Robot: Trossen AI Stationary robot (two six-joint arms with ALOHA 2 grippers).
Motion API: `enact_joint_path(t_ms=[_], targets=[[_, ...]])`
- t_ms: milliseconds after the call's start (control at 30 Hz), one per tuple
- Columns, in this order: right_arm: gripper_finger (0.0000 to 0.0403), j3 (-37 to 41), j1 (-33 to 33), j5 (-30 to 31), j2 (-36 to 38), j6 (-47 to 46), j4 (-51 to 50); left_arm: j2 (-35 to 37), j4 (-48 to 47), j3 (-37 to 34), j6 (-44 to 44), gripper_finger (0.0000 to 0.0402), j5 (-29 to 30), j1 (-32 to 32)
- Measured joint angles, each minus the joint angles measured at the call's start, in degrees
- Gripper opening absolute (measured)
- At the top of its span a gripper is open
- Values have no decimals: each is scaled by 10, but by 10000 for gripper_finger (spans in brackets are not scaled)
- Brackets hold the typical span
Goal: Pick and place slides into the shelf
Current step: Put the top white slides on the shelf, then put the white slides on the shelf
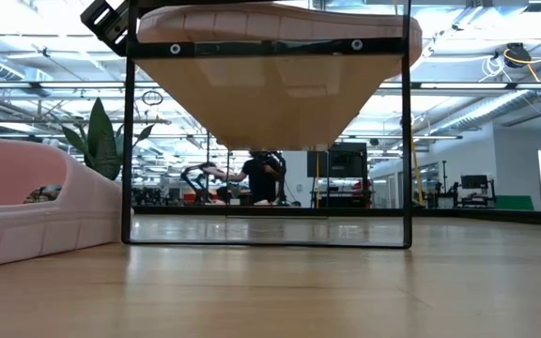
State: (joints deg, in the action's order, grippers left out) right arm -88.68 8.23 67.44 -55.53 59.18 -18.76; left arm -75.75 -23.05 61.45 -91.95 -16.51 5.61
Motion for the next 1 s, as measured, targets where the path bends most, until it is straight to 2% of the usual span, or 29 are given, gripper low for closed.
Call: enact_joint_path(t_ms=[300,533,700,1000], targets=[[109,0,0,0,0,0,0,0,63,0,-8,108,-10,0],[109,0,0,0,0,0,0,0,32,0,-13,108,-18,0],[109,0,0,0,0,0,0,0,10,0,-28,108,-45,1],[109,0,0,0,0,2,0,0,-4,0,-33,108,-47,2]])
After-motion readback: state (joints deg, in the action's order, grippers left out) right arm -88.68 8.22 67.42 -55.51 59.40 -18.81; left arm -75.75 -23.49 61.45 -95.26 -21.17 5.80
